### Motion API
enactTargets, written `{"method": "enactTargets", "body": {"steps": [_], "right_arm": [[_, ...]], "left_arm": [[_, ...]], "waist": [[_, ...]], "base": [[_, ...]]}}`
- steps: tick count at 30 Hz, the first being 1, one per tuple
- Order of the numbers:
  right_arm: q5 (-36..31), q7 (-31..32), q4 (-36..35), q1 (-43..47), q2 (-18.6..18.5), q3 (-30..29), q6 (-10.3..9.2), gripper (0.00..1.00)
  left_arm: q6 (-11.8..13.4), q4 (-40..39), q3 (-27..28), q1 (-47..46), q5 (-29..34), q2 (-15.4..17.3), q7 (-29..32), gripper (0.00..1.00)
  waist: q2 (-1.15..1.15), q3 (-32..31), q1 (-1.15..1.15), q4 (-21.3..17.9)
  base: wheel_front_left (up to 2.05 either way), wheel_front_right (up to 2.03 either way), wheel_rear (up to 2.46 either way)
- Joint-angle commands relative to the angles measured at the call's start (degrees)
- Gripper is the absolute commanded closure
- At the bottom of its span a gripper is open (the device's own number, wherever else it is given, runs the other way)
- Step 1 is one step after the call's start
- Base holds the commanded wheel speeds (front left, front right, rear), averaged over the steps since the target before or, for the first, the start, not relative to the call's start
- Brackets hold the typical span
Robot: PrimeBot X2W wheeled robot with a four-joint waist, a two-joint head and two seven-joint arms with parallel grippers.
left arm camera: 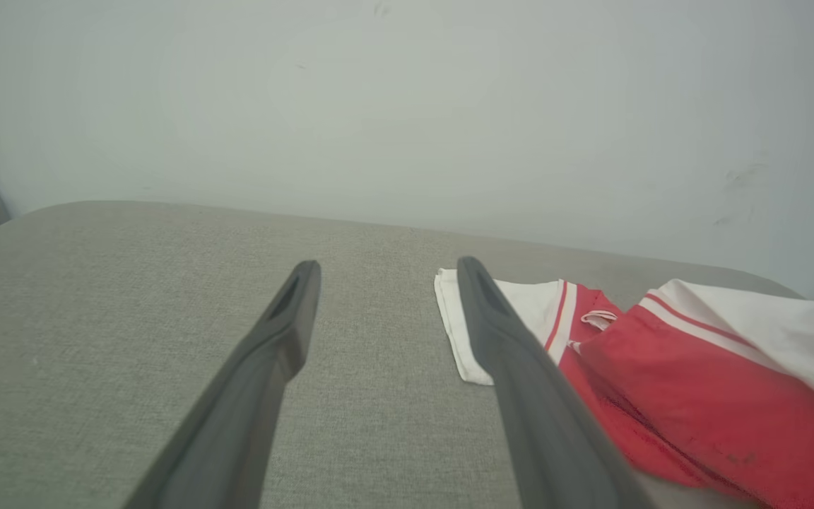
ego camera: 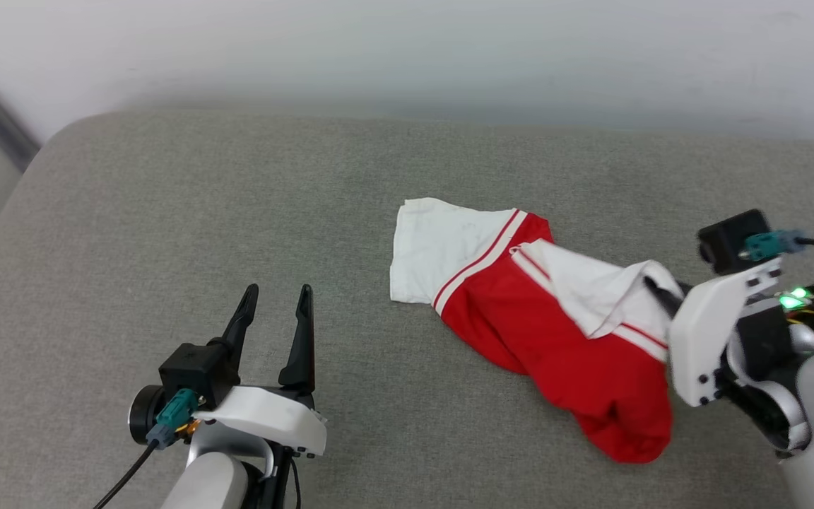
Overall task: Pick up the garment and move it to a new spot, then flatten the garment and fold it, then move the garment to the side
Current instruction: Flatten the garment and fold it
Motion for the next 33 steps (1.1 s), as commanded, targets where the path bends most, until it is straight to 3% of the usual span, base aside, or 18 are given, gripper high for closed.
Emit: {"method": "enactTargets", "body": {"steps": [1,9,16,17,18,23,33], "right_arm": [[-1.2,-1.3,1.0,1.2,1.2,-4.2,-0.04,1.0],[-0.9,-5.1,8.5,9.7,11.1,-26.1,-0.04,1.0],[0.2,-8.7,19.7,13.1,14.7,-33.8,-0.03,1.0],[0.4,-9.6,21.0,12.9,15.0,-33.9,-0.04,0.6],[0.9,-10.6,21.9,12.6,15.2,-33.8,-0.05,0.0],[0.5,-16.4,21.5,13.2,15.0,-30.8,-0.05,0.0],[-4.6,-29.1,9.1,18.1,13.0,-24.4,-0.03,0.0]], "left_arm": [[0.1,-0.1,0.3,0.2,0.5,-0.1,-0.3,0.0],[-0.4,0.3,0.7,0.3,0.9,-0.1,-0.2,0.0],[-0.3,0.6,1.0,-0.1,0.9,0.4,-0.2,0.0],[-0.2,0.6,1.0,0.0,0.8,0.4,-0.2,0.0],[-0.1,0.6,1.1,0.1,0.8,0.5,-0.2,0.0],[0.3,0.7,1.5,1.4,0.4,0.8,-0.2,0.0],[1.9,-0.4,2.4,4.9,-0.5,1.9,0.3,0.0]], "waist": [[0.0,-0.4,0.0,-1.1],[0.0,-0.5,0.0,-4.2],[0.0,-0.2,0.0,-5.5],[0.0,-0.2,0.0,-5.6],[0.0,-0.2,0.0,-5.7],[0.0,-1.3,0.0,-6.2],[0.0,-4.7,0.0,-7.1]], "base": [[0.0,0.0,0.0],[0.0,0.0,0.0],[0.0,0.0,0.0],[0.0,0.0,0.0],[0.0,0.0,0.0],[0.0,0.0,0.0],[0.0,0.0,0.0]]}}
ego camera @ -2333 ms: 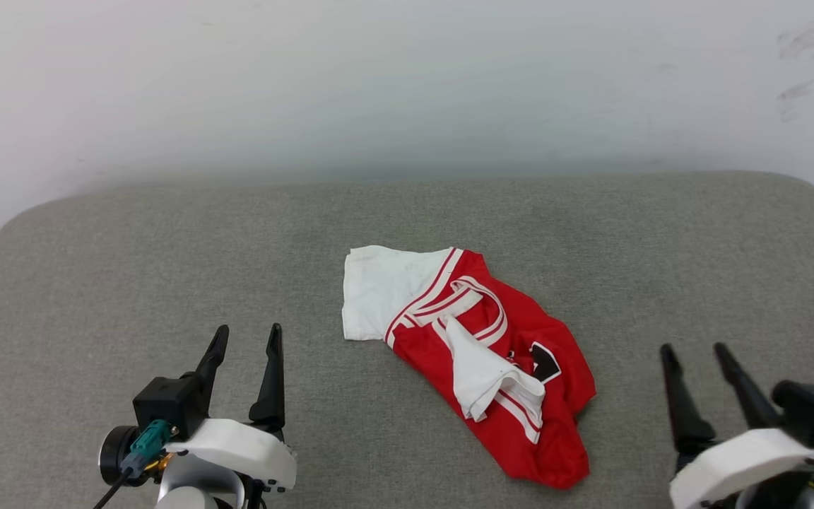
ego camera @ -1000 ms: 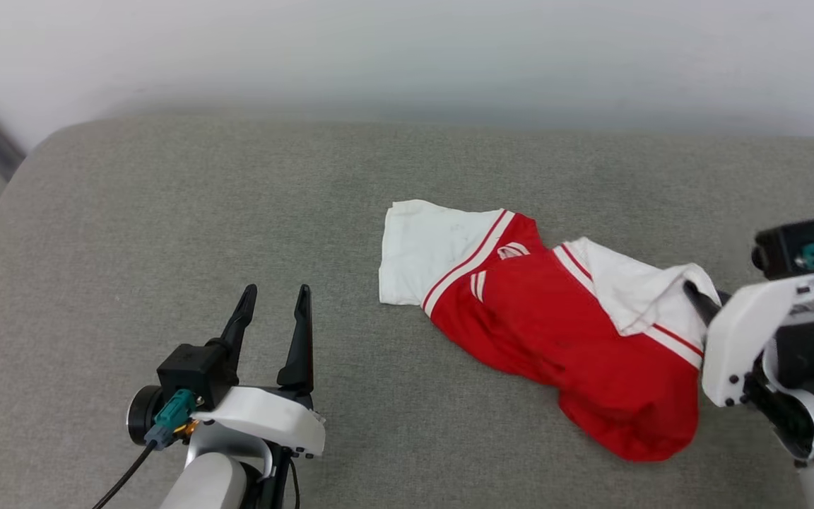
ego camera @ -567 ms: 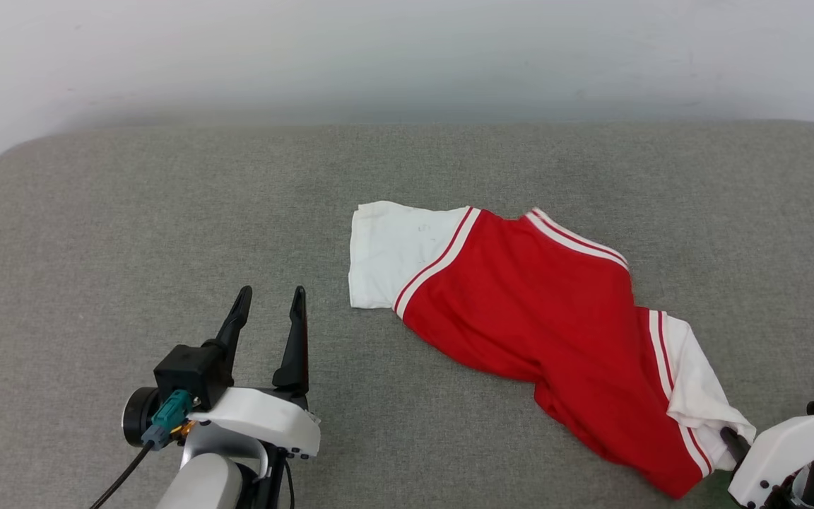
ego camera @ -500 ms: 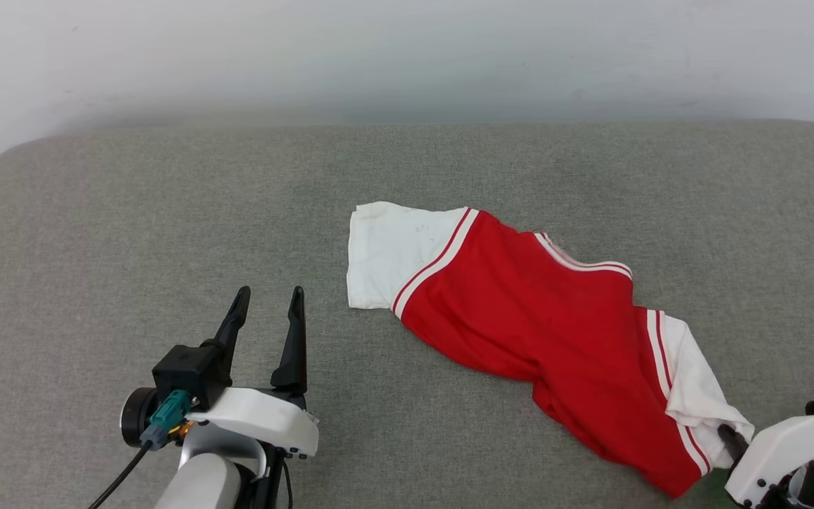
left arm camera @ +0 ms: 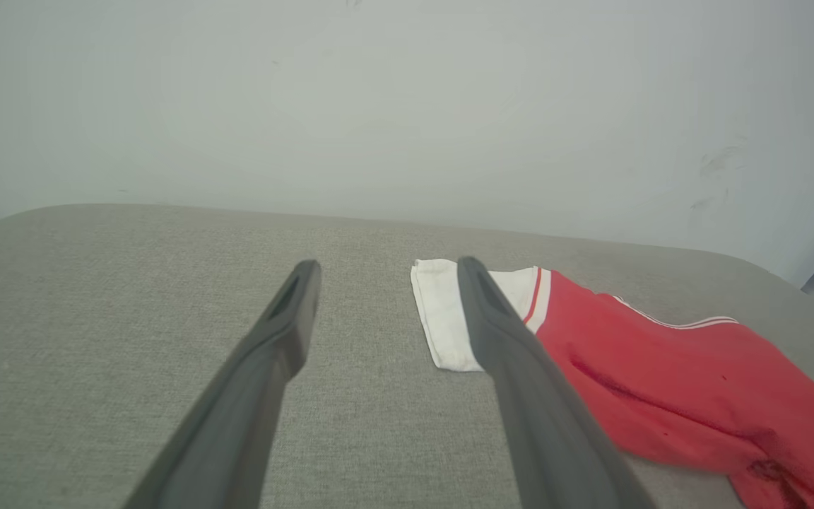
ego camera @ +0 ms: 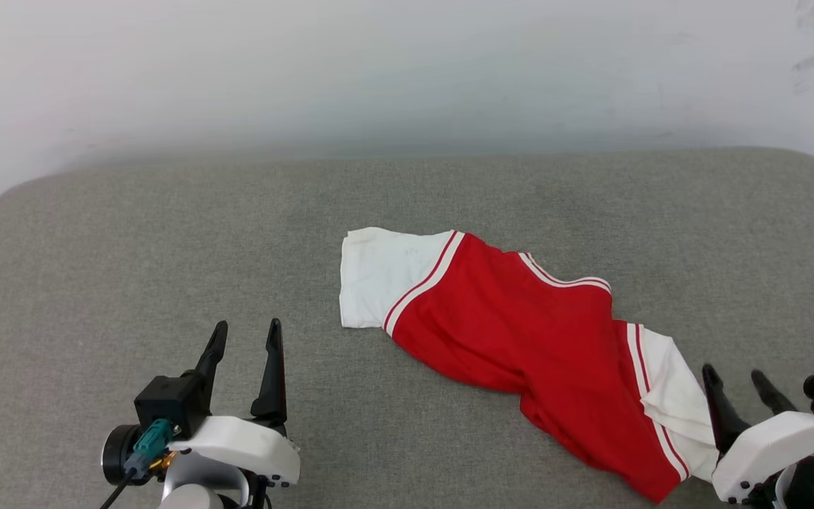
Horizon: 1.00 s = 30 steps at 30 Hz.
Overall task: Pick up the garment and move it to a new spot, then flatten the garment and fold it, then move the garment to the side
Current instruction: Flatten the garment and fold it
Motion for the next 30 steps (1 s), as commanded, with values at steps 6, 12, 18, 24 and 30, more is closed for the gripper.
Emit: {"method": "enactTargets", "body": {"steps": [6,12,18,24,30], "right_arm": [[-3.5,-8.7,-9.3,2.3,0.9,2.5,-0.03,0.0],[-5.4,-10.3,-15.1,3.4,2.0,4.4,-0.03,0.0],[-5.3,-9.0,-18.2,3.8,2.5,6.1,-0.03,0.0],[-4.5,-8.9,-20.0,0.4,2.7,7.4,-0.03,0.0],[-3.3,-10.1,-20.3,-3.5,2.7,8.8,-0.03,0.0]], "left_arm": [[1.1,-1.2,0.4,2.0,-0.5,0.9,0.8,0.0],[1.6,-2.1,0.3,2.5,-0.3,1.8,2.0,0.0],[0.3,-2.8,-0.7,-1.0,-0.9,3.2,6.6,0.0],[-3.2,-1.8,-1.2,-11.8,-3.1,4.6,15.0,0.0],[-8.6,5.0,-1.1,-26.5,-7.2,7.4,27.1,0.0]], "waist": [[0.0,-2.3,0.0,-0.8],[0.0,-2.7,0.0,-1.9],[0.0,-1.6,0.0,-3.3],[0.0,3.9,0.0,-5.6],[0.0,10.3,0.0,-8.6]], "base": [[0.0,0.0,0.0],[0.0,0.0,0.0],[0.0,0.0,0.0],[0.0,0.0,0.0],[0.0,0.0,0.0]]}}
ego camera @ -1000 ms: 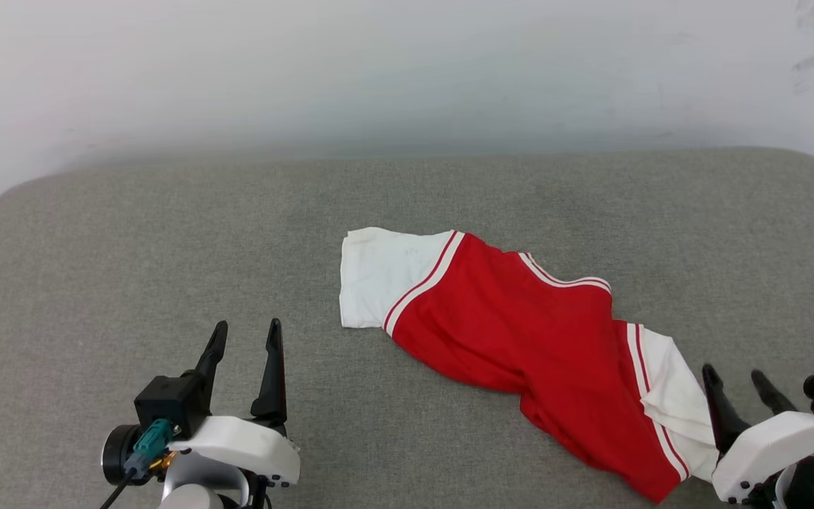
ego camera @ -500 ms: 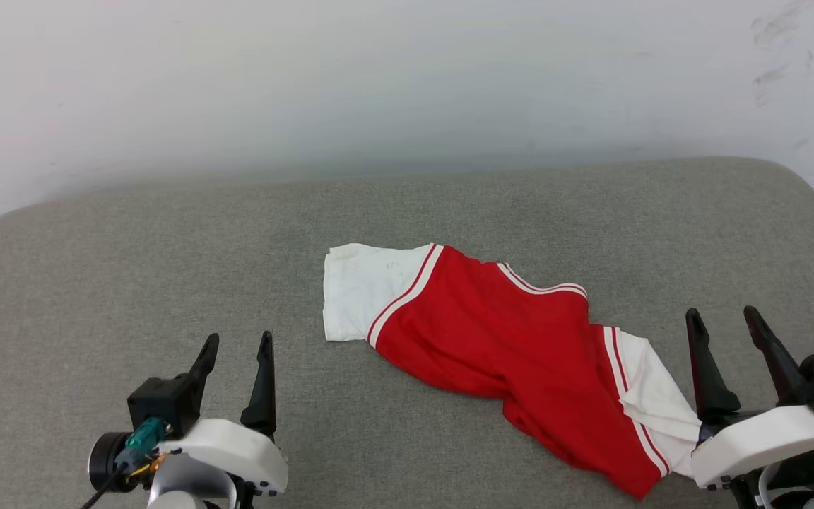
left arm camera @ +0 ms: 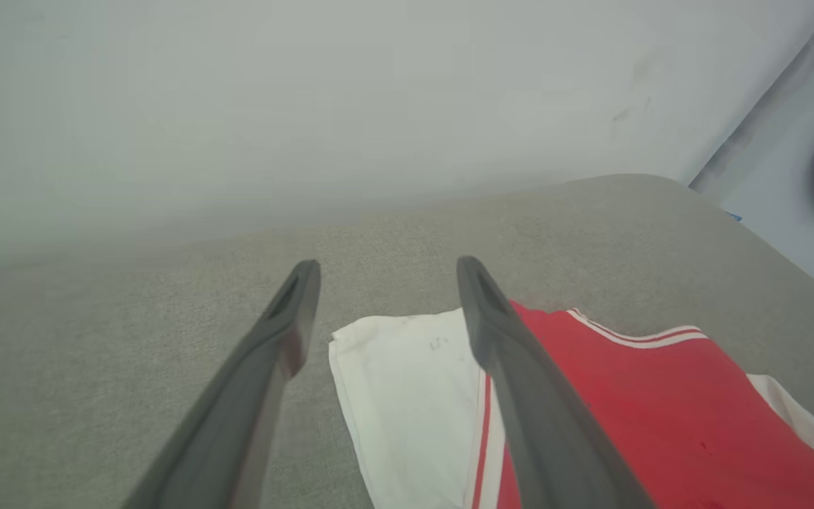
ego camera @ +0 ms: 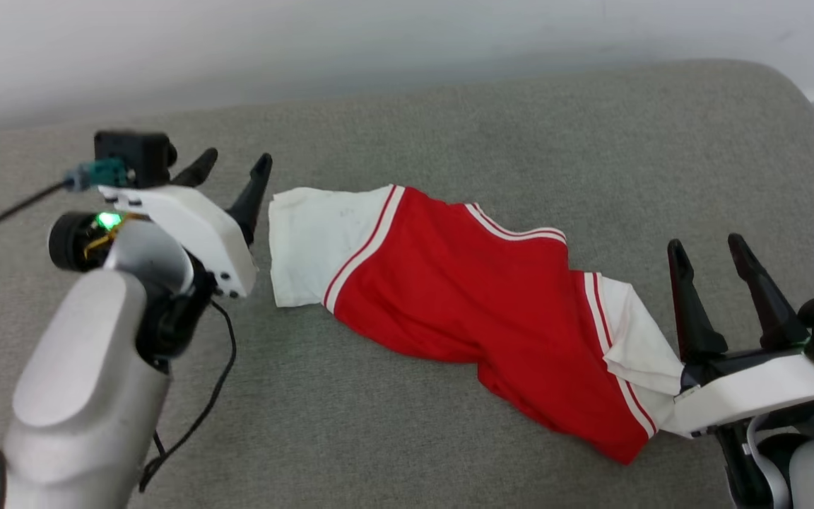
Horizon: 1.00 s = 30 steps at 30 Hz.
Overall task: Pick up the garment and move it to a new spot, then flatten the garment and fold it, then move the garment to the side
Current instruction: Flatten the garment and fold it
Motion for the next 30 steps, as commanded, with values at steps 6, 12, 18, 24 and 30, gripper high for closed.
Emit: {"method": "enactTargets", "body": {"steps": [6,12,18,24,30], "right_arm": [[2.1,-2.3,1.6,-3.4,0.2,1.2,-0.04,0.0],[4.0,-4.7,4.1,-4.9,0.2,2.3,-0.04,0.0],[5.9,-6.5,6.4,-5.7,0.2,3.4,-0.04,0.0],[6.5,-7.4,8.2,-6.3,0.2,3.4,-0.04,0.0],[6.7,-6.8,9.3,-6.5,0.2,2.6,-0.04,0.0]], "left_arm": [[-3.7,9.6,-0.8,-11.8,-4.0,3.2,13.3,0.0],[-4.7,17.3,-2.8,-17.8,-5.4,6.4,24.8,0.0],[-5.5,22.9,-4.8,-19.9,-6.5,8.3,31.7,0.0],[-5.9,27.3,-7.7,-17.3,-8.7,5.3,36.1,0.33],[-6.1,27.8,-9.0,-17.8,-8.3,4.4,31.3,1.0]], "waist": [[0.0,7.7,0.0,-5.7],[0.0,11.1,0.0,-8.3],[0.0,13.5,0.0,-10.1],[0.0,14.0,0.0,-10.6],[0.0,13.0,0.0,-10.3]], "base": [[0.0,0.0,0.0],[0.0,0.0,0.0],[0.0,0.0,0.0],[0.0,0.0,0.0],[0.0,0.0,0.0]]}}
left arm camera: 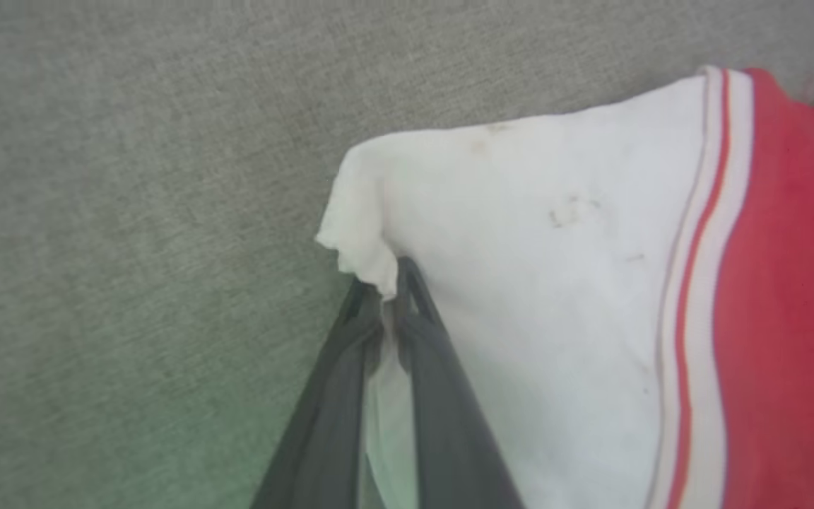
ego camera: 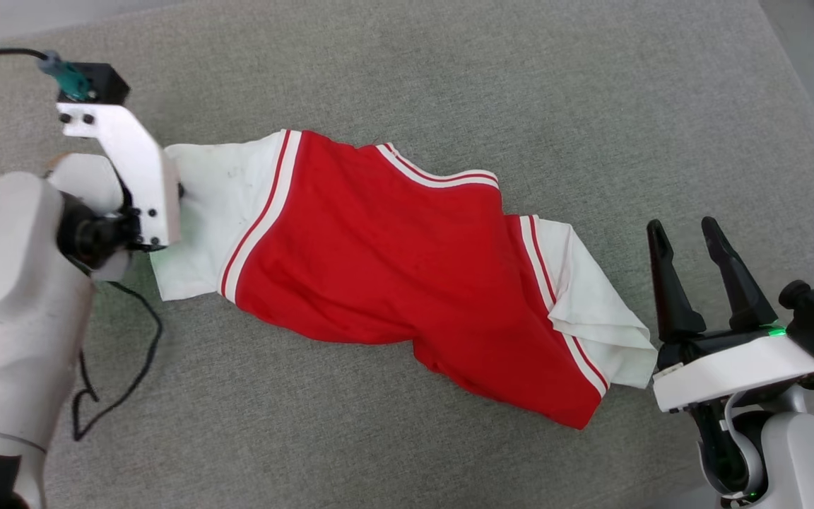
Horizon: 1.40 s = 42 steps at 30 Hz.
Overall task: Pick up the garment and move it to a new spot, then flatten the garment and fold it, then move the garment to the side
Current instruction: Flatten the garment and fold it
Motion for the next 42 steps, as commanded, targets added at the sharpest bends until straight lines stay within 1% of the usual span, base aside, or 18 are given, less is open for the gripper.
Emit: {"method": "enactTargets", "body": {"steps": [1,5,8,10,15,19,24,25,29,35,36,37,38,40,42], "right_arm": [[0.2,0.3,0.2,-0.6,0.1,-0.4,-0.04,0.0],[0.0,1.5,0.5,0.2,0.1,-2.1,-0.04,0.0],[0.0,3.4,0.9,0.8,0.1,-3.5,-0.04,0.0],[0.6,5.6,1.1,1.2,0.1,-4.4,-0.03,0.0],[3.3,14.3,2.6,1.6,-3.2,-7.6,-0.03,0.0],[5.9,24.7,4.8,0.4,-7.3,-8.8,-0.04,0.0],[10.1,37.9,8.3,-2.7,-11.9,-6.0,-0.03,0.0],[10.1,37.9,8.3,-2.7,-11.9,-6.0,-0.03,0.0],[11.5,44.5,11.4,-5.7,-13.6,-2.4,-0.04,0.0],[13.9,51.0,17.8,-8.3,-13.2,2.1,-0.03,0.0],[14.3,52.1,18.7,-8.3,-13.0,3.0,-0.03,0.06],[14.6,52.7,19.2,-8.3,-12.8,3.9,-0.01,0.77],[15.0,52.9,19.5,-8.5,-12.7,4.6,0.06,1.0],[15.3,53.2,19.8,-9.0,-13.0,5.6,0.06,1.0],[15.2,51.9,19.1,-9.9,-14.1,5.7,0.05,1.0]], "left_arm": [[-0.4,1.4,-1.4,2.9,0.2,-1.9,-1.5,1.0],[-0.3,1.2,-1.0,1.7,1.4,-1.5,-9.2,1.0],[0.1,1.1,-0.4,2.1,2.2,-1.9,-15.5,1.0],[0.5,0.7,-0.1,2.8,2.6,-2.4,-18.7,1.0],[1.3,-2.2,0.3,4.6,3.1,-2.7,-24.4,1.0],[2.1,-6.5,0.3,6.4,3.3,-3.0,-26.5,1.0],[2.7,-12.7,-0.3,8.1,3.2,-3.6,-26.9,1.0],[2.7,-12.7,-0.3,8.1,3.2,-3.6,-26.9,1.0],[3.4,-17.0,-0.8,8.5,3.3,-3.9,-26.2,1.0],[3.8,-20.6,-1.1,9.2,3.0,-3.7,-25.7,1.0],[3.9,-20.9,-1.2,9.3,2.9,-3.7,-25.6,1.0],[3.9,-21.0,-1.2,9.3,2.8,-3.6,-25.5,1.0],[4.0,-21.1,-1.2,9.4,2.6,-3.5,-25.4,1.0],[3.9,-21.1,-1.3,9.7,2.5,-3.4,-25.3,1.0],[4.0,-20.9,-1.2,10.2,2.4,-3.0,-25.3,1.0]], "waist": [[0.0,-0.7,0.0,0.5],[0.0,-2.5,0.0,2.0],[0.0,-4.5,0.0,3.5],[0.0,-5.9,0.0,4.6],[0.0,-8.5,0.0,7.2],[0.0,-9.3,0.0,9.3],[0.0,-8.5,0.0,12.0],[0.0,-8.5,0.0,12.0],[0.0,-6.8,0.0,13.8],[0.0,-4.9,0.0,15.6],[0.0,-4.8,0.0,15.7],[0.0,-4.8,0.0,15.8],[0.0,-4.8,0.0,15.9],[0.0,-5.1,0.0,15.9],[0.0,-5.6,0.0,15.8]], "base": [[0.0,0.0,0.0],[0.0,0.0,0.0],[0.0,0.0,0.0],[0.0,0.0,0.0],[0.0,0.0,0.0],[0.0,0.0,0.0],[0.0,0.0,0.0],[0.0,0.0,0.0],[0.0,0.0,0.0],[0.0,0.0,0.0],[0.0,0.0,0.0],[0.0,0.0,0.0],[0.0,0.0,0.0],[0.0,0.0,0.0],[0.0,0.0,0.0]]}}
